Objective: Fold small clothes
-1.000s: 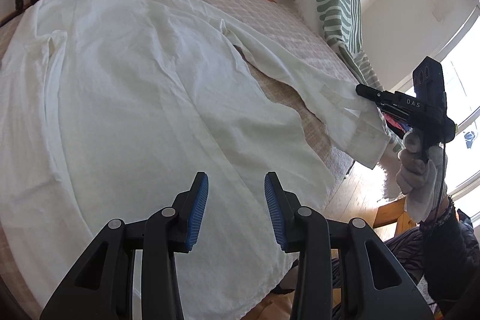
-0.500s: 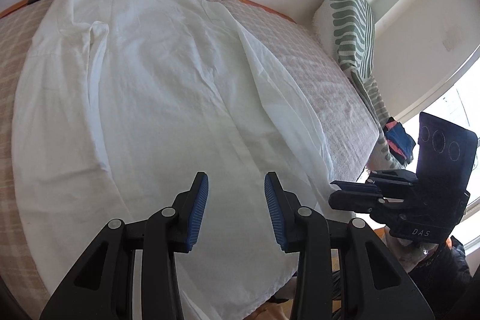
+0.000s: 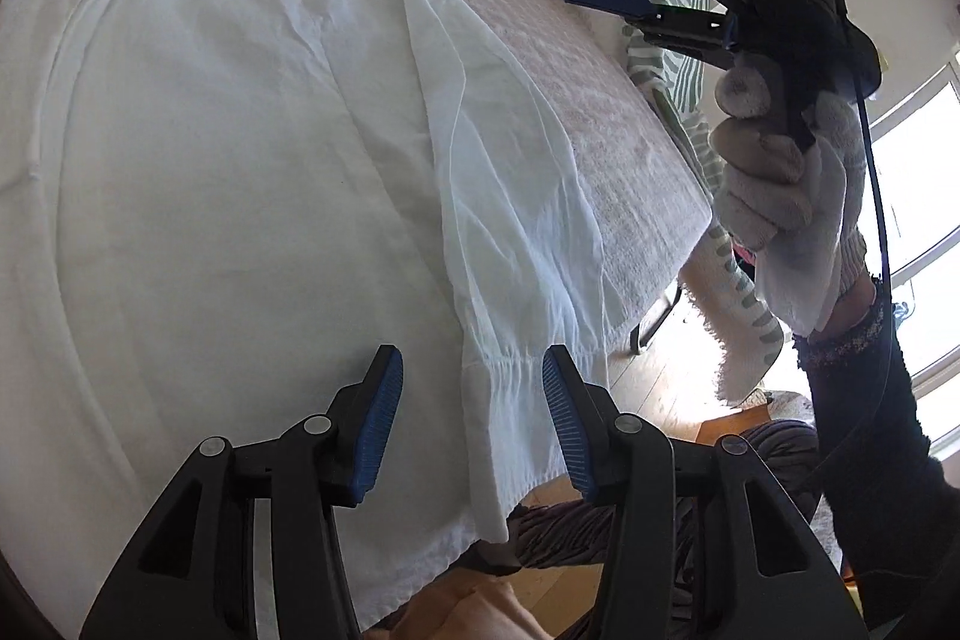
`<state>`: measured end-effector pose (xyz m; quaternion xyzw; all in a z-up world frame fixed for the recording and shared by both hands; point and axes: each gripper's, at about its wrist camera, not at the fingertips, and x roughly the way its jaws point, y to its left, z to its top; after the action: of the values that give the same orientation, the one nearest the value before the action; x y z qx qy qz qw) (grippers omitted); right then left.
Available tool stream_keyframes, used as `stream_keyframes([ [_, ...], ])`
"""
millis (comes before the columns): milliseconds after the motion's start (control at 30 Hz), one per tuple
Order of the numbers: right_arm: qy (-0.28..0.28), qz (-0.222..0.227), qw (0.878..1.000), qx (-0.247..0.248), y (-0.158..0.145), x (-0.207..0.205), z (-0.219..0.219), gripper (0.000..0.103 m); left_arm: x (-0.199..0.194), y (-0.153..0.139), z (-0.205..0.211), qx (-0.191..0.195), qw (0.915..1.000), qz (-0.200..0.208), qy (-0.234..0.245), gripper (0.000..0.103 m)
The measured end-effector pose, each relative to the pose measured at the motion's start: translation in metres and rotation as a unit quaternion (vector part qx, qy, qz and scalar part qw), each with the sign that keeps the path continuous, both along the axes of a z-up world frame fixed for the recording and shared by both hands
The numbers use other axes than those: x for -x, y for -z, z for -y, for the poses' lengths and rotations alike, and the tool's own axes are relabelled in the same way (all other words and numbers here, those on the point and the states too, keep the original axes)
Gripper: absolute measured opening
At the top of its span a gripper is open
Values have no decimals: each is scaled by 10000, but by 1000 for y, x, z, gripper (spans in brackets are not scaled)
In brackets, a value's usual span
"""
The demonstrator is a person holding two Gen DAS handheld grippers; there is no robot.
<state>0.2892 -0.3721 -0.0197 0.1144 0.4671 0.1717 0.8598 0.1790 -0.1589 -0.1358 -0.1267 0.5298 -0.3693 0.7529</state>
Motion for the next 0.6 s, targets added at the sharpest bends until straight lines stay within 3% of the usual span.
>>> stream_keyframes([
  [167,104,-437,9988,175,26,-81,-4,57,-1,2,3,319,9995,11,62,42],
  [267,327,-677,9965,368,45,-114,-7,57,-6,12,2,421,9991,-73,-17,19],
  [333,364,-758,9952,491,54,-129,-11,54,-8,15,2,491,9987,-91,-37,12],
  [433,311,-794,9942,655,62,-144,-20,38,-12,15,3,508,9986,-109,-30,8],
  [500,304,-833,9924,848,67,-150,-27,17,-13,15,4,532,9985,-129,-43,6],
  [533,303,-839,9914,961,69,-153,-30,11,-14,15,3,547,9984,-134,-50,6],
  [600,278,-764,9895,1193,69,-154,-36,5,-12,15,-1,558,9983,-128,-55,4],
])
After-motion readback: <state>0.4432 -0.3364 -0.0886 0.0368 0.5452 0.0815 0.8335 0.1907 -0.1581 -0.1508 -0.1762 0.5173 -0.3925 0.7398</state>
